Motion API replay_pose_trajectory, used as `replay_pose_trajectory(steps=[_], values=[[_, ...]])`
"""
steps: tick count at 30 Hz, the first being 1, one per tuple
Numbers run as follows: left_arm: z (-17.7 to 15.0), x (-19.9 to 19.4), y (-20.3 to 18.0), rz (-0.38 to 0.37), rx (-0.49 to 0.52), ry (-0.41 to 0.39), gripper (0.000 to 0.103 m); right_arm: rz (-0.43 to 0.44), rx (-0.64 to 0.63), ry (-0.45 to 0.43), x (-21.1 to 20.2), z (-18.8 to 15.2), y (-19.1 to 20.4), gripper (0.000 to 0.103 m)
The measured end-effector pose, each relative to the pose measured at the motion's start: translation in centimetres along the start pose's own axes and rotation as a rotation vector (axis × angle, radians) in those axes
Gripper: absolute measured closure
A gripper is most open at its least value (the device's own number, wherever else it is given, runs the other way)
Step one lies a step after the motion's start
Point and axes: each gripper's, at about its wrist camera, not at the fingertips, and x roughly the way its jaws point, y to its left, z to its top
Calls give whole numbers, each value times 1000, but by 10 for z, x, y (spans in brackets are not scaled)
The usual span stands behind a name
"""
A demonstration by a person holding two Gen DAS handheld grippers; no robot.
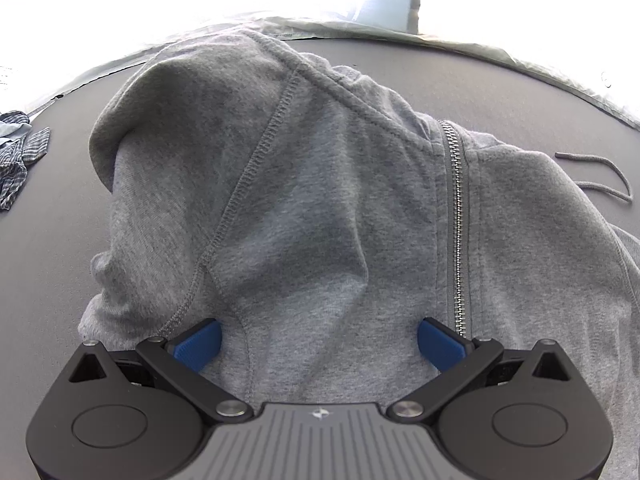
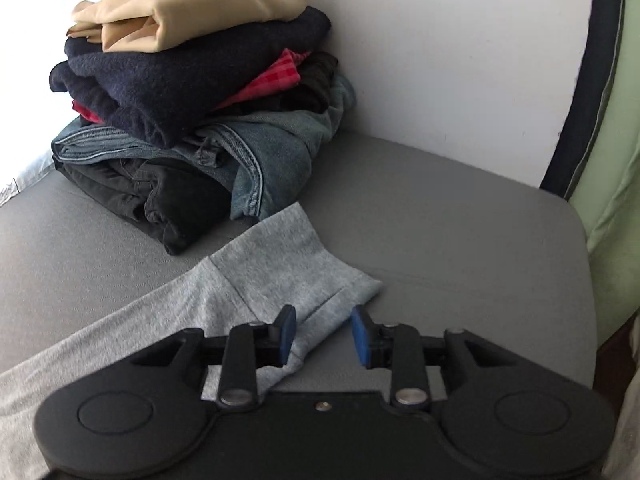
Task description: Fold clothes
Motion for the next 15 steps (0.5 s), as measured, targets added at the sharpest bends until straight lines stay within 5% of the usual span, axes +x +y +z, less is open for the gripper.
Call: replay_pose_trajectory(steps=[3,7,10,15], values=[[-5,-2,-1,13,-4,-46,0,17,-78,-43,-10,2,15,48],[-9,-4,5,-9,-10,-72,0,111,-168,-77,-34,-1,45,15],[-6,-12,18,-72,2,-2,0,265,-219,-77,-60,-8,71,10],[-38,-54,50,-134,-85,-100,0,538,-360,-54,-111,-41,125,0]])
